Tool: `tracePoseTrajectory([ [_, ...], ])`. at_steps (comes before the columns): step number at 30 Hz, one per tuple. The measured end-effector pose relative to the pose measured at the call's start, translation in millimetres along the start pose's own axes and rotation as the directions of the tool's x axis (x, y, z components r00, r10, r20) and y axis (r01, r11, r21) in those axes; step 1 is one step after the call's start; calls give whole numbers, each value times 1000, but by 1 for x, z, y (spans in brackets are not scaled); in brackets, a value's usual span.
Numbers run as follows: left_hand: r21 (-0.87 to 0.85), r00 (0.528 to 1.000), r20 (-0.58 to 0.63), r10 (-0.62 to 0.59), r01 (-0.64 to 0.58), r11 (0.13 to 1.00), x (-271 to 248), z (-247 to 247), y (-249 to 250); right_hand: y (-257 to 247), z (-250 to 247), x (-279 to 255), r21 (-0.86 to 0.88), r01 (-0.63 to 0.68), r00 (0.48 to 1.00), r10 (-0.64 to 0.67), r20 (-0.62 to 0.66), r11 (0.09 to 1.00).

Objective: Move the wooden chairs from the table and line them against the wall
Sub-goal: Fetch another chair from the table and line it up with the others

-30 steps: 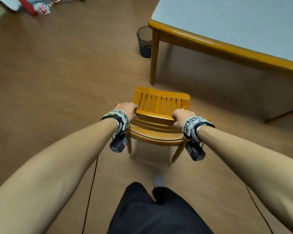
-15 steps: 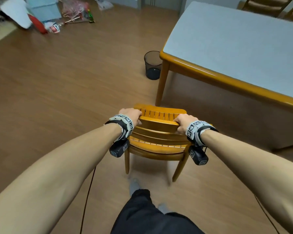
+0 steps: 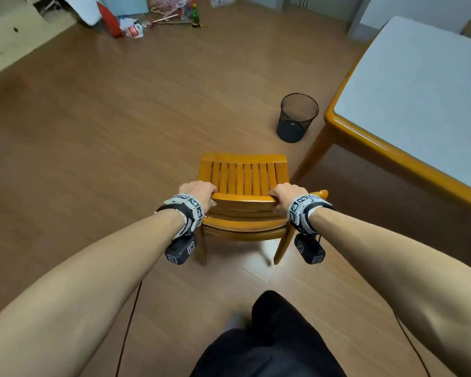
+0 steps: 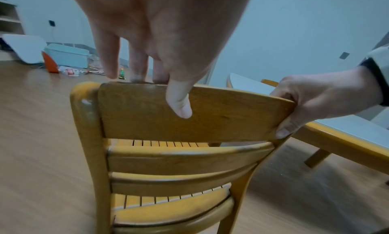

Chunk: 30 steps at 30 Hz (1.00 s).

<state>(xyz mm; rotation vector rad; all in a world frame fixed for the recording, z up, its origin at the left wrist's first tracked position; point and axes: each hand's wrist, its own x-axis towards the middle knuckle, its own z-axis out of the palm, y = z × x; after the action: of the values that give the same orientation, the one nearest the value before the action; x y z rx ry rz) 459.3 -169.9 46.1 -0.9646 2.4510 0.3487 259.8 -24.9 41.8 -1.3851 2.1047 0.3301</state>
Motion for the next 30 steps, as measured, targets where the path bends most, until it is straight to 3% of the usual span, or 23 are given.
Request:
tracePoseTrajectory([
  [3, -72, 994, -94, -53, 46, 996, 38, -25, -33, -7, -38, 48, -23, 30, 999, -31, -40, 999],
  [7, -80, 981, -186, -58, 43, 996, 100, -98, -51, -3, -108, 105, -4, 27, 993, -28, -114, 1000],
  [13, -50, 985, -172, -29, 21, 999, 155, -147, -61, 12, -165, 147, 39, -24, 995, 27, -94, 999],
  [21, 23, 985, -169, 47, -44, 999, 162, -145, -72, 7, -164, 145, 77, -70, 992, 77, -96, 995],
  [27, 45, 981, -91, 169, -166, 985, 143, -133, -77, 2, -141, 126, 77, -32, 993, 40, -111, 997],
  [30, 63, 983, -73, 167, -162, 985, 134, -125, -80, 4, -133, 115, 67, -45, 995, 51, -90, 997],
])
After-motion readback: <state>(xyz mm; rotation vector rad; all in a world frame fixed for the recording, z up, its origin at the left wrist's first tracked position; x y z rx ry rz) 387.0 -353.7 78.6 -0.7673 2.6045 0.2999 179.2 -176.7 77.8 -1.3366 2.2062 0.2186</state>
